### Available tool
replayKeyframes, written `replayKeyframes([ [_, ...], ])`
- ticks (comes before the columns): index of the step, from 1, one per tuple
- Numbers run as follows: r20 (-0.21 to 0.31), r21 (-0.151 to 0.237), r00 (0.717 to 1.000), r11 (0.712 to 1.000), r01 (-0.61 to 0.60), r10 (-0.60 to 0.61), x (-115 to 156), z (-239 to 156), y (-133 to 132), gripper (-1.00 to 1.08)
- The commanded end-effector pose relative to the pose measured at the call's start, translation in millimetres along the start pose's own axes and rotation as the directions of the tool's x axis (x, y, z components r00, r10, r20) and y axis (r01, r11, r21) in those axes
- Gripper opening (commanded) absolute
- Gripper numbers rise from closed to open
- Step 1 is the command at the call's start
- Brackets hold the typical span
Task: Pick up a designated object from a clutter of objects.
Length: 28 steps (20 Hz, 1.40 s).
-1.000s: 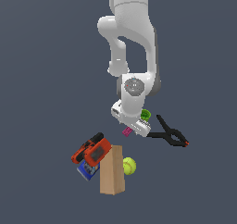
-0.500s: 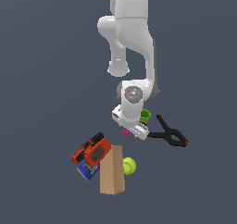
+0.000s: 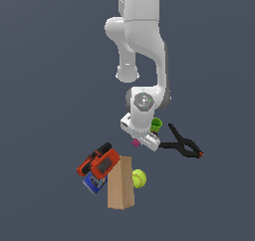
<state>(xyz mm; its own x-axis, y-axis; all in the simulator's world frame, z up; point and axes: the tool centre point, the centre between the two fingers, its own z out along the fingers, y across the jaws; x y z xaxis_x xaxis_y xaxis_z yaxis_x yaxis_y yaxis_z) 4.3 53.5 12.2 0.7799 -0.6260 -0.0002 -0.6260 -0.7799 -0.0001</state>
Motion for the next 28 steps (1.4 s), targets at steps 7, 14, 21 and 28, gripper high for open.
replayKeyframes([
  [7, 0.000, 0.000, 1.000, 1.000, 0.000, 0.000, -3, -5, -1, -1.00],
  [14, 0.000, 0.000, 1.000, 1.000, 0.000, 0.000, -16, -31, -5, -1.00],
  [21, 0.000, 0.000, 1.000, 1.000, -0.001, 0.001, -41, -79, -12, -1.00],
  [28, -0.001, -0.001, 1.000, 1.000, -0.001, 0.001, -74, -144, -23, -1.00],
])
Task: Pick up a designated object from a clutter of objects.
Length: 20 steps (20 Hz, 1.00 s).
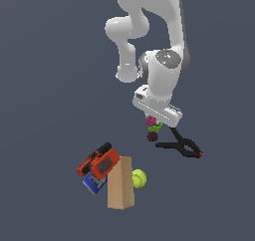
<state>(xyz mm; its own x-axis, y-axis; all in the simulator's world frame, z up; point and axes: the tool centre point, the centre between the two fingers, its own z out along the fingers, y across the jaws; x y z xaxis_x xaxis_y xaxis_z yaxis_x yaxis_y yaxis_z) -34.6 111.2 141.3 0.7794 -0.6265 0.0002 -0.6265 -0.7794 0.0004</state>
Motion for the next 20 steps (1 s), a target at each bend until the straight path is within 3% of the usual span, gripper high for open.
replayKeyframes([
  [1, -0.001, 0.000, 1.000, 1.000, 0.000, 0.000, -13, -25, -4, -1.00],
  [20, -0.002, -0.001, 1.000, 1.000, 0.000, 0.000, -103, -208, -37, -1.00],
])
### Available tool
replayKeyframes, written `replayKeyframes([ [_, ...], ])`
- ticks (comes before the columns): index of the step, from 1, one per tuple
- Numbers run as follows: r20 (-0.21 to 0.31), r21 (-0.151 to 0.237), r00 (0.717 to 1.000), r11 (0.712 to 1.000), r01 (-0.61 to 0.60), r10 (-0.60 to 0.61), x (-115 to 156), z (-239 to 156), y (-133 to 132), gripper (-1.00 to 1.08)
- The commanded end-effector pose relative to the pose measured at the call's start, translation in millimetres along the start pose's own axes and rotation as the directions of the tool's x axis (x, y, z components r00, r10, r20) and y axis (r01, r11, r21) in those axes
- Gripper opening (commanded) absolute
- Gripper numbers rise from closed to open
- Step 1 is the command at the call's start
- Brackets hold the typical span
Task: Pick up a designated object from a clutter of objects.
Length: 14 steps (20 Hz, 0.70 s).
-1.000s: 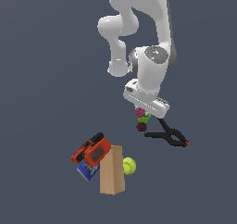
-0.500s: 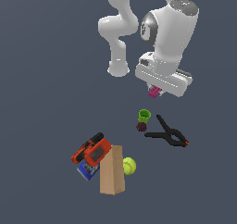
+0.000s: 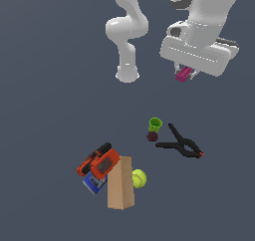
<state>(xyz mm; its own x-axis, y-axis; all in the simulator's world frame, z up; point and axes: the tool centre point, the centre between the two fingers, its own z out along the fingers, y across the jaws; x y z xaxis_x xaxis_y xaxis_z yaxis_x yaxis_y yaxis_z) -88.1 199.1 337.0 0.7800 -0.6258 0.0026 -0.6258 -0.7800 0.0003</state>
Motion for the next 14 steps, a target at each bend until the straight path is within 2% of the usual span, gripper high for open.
replayKeyframes([
  [1, 0.001, -0.001, 1.000, 1.000, 0.000, 0.000, -9, -19, -3, -1.00],
  [7, 0.002, 0.000, 1.000, 1.000, 0.000, 0.000, -23, -49, -11, -1.00],
  [14, 0.003, 0.000, 1.000, 1.000, -0.001, 0.001, -28, -61, -14, -1.00],
])
